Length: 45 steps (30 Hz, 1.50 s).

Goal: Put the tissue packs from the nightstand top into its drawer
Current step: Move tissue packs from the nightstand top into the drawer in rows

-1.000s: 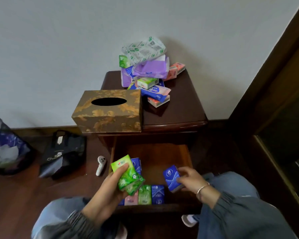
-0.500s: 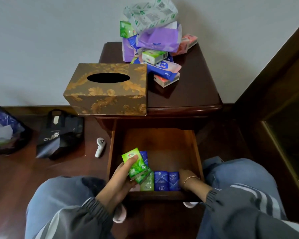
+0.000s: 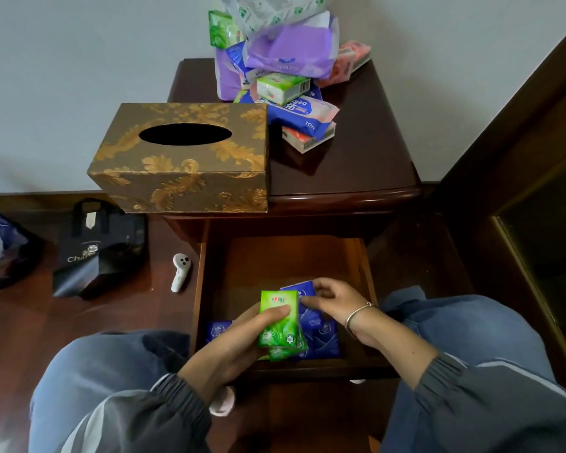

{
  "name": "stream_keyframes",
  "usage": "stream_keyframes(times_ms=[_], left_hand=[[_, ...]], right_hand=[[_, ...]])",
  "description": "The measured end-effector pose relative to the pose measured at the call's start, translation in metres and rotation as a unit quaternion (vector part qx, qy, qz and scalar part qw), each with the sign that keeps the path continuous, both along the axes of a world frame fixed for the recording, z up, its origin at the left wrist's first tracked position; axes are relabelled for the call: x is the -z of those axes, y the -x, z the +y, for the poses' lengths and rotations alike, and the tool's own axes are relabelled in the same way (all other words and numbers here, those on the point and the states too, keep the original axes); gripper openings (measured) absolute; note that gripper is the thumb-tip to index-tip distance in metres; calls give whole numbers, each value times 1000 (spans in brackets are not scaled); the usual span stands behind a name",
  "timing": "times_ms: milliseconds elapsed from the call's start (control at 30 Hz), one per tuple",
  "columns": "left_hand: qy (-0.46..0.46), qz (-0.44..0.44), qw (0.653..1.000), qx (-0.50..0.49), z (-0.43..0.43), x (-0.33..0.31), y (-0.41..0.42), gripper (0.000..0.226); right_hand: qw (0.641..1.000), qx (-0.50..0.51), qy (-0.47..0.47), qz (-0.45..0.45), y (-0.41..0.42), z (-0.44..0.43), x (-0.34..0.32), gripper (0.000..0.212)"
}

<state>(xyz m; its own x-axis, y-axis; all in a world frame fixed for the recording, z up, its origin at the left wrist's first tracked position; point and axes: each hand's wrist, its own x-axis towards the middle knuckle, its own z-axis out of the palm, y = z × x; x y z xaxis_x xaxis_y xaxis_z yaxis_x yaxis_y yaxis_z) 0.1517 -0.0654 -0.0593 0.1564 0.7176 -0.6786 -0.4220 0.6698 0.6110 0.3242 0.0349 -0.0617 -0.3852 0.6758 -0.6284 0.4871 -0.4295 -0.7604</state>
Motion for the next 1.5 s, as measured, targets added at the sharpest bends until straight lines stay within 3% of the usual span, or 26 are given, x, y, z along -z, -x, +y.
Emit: stream_keyframes(times_ms=[67, 133, 267, 400, 467, 533, 600, 667, 733, 800, 833, 900, 1033, 1100, 1167, 1233, 1300, 1333, 1500], left_hand=[[-3, 25, 1000, -5, 1, 1, -1, 62], [2, 49, 998, -40, 3, 4, 5, 56], [46, 72, 990, -111, 7, 14, 16, 54], [67, 81, 988, -110, 6, 20, 13, 63], [76, 100, 986, -108, 5, 22, 13, 67], [79, 104, 984, -120, 5, 23, 14, 69], [69, 98, 984, -132, 5, 21, 14, 71], [52, 114, 985, -121, 5, 19, 12, 73], [27, 145, 985, -92, 4, 16, 10, 77], [3, 157, 987, -40, 2, 14, 6, 84], [-6, 151, 988, -12, 1, 12, 4, 86], [-29, 150, 988, 32, -2, 11, -2, 81], [-55, 151, 983, 89, -6, 6, -6, 68], [-69, 183, 974, 116, -5, 3, -5, 64], [-61, 338, 934, 98, -2, 6, 3, 64], [-27, 506, 862, 13, -3, 12, 19, 60], [3, 580, 812, -59, -8, 18, 36, 55], [24, 589, 805, -67, -10, 22, 43, 54], [115, 499, 858, -40, -16, 38, 47, 56]], right_hand=[[998, 41, 36, 5, -9, 10, 5, 37], [995, 44, 4, -86, -19, 18, 11, 35], [953, -88, -39, -289, -23, 9, 37, 40], [934, -170, -34, -313, -18, -1, 58, 39], [906, -225, -49, -354, -17, -2, 61, 38], [875, -288, -71, -383, -18, -4, 65, 52], [860, -314, -82, -394, -18, -6, 64, 67], [883, -257, -131, -371, -14, -1, 51, 67], [947, -148, -165, -234, -6, 6, 28, 55], [991, -89, -94, -37, 0, 8, 3, 37], [994, -101, -44, 21, 1, 6, -8, 31], [987, -151, 3, 53, 0, 0, -16, 30], [983, -170, 38, 52, -5, 1, -8, 30], [988, -152, 4, 30, -12, 11, -6, 26], [991, -109, -70, -41, -25, 26, -2, 23], [982, -87, -116, -117, -39, 38, 3, 23], [972, -103, -111, -178, -48, 43, 9, 26], [965, -122, -107, -206, -49, 44, 11, 27], [909, -232, -148, -314, -40, 40, 13, 33]])
